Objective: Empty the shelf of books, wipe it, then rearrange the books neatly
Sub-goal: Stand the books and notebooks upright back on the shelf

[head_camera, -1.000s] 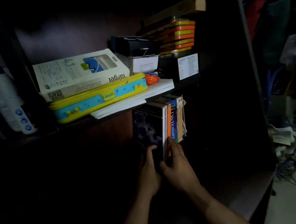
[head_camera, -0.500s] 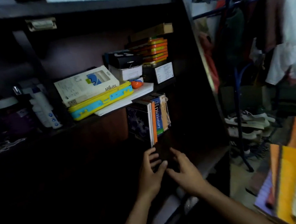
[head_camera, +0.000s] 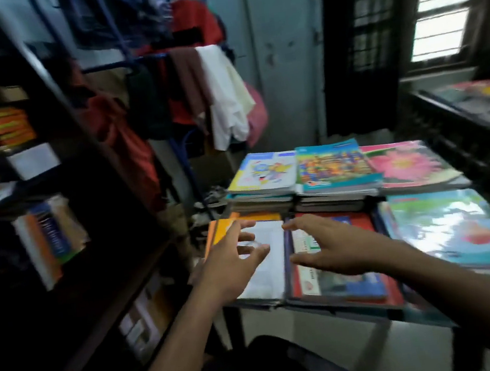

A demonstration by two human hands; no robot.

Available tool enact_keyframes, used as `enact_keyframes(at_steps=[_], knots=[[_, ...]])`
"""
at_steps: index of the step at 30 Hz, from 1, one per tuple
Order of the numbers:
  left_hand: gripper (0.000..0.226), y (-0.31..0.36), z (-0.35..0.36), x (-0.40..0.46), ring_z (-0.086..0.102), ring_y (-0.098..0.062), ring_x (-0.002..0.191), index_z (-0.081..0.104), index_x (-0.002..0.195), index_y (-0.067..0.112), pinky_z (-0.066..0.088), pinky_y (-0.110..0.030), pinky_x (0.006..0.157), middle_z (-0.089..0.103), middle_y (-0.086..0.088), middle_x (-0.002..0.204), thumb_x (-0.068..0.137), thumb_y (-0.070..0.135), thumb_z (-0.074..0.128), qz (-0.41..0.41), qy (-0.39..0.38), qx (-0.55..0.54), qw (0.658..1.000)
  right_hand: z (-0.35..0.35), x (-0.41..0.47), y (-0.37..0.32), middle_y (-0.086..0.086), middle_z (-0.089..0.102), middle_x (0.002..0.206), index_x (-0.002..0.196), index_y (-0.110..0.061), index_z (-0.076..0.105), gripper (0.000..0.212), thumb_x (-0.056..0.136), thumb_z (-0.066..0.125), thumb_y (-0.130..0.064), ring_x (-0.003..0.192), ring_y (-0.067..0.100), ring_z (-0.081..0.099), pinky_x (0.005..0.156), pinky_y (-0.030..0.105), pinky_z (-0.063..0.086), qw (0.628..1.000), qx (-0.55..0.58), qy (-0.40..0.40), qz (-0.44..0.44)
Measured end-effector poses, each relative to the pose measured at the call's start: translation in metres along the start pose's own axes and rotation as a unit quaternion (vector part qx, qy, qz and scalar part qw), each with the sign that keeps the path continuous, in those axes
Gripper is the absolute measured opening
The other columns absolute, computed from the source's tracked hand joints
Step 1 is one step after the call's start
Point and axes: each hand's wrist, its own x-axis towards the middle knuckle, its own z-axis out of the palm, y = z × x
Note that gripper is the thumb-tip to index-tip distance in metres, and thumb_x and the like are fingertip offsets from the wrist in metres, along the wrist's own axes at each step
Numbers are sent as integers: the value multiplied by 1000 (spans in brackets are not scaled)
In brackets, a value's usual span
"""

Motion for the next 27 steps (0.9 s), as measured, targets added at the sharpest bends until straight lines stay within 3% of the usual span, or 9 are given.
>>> enact_keyframes(at_steps=[3,8,11,14,17,19,22,27], knots=[[46,15,37,5,60,-4,111,47,134,42,54,-30,94,57,13,126,94,43,68,2,-69,46,997,-16,-32,44,-5,36,154,151,-31,33,65,95,57,-53,143,17,34,116,36,30,997,-47,-6,65],[54,38,82,11,57,1,116,45,138,47,57,-33,92,55,16,134,91,43,71,38,-149,65,986,-22,-80,93,-5,43,147,146,-30,40,65,91,57,-60,139,19,41,113,34,30,987,-75,21,141],[56,53,103,17,57,1,118,44,142,44,53,-32,98,55,16,136,92,43,70,54,-181,75,979,-22,-102,120,-5,46,143,143,-34,43,69,85,52,-70,137,19,42,111,32,28,975,-75,59,200],[59,71,121,22,54,2,122,41,146,43,51,-31,102,52,15,142,94,43,68,55,-225,71,970,-27,-116,150,2,38,154,146,-33,41,84,76,50,-79,142,24,36,116,37,29,951,-62,109,281],[70,84,138,27,53,2,123,31,152,43,48,-30,104,47,17,146,93,47,68,38,-265,59,962,-31,-121,171,10,25,162,153,-27,31,90,82,49,-79,151,25,20,120,43,20,922,-68,138,356],[75,94,152,31,53,0,122,25,155,44,46,-29,103,45,18,145,93,47,68,17,-290,46,956,-34,-124,180,10,25,163,152,-28,32,87,83,43,-80,151,26,20,120,47,20,906,-91,155,382],[78,104,171,33,53,-7,127,23,155,45,45,-36,109,44,16,151,91,52,68,9,-298,33,954,-43,-130,192,12,28,159,147,-29,37,76,86,54,-71,145,33,28,116,47,27,893,-21,168,418],[89,102,195,37,54,-14,129,25,150,50,46,-43,108,45,14,151,75,73,68,1,-262,35,964,-49,-127,190,6,43,135,125,-34,56,55,81,70,-63,126,27,49,101,37,42,907,67,139,393]])
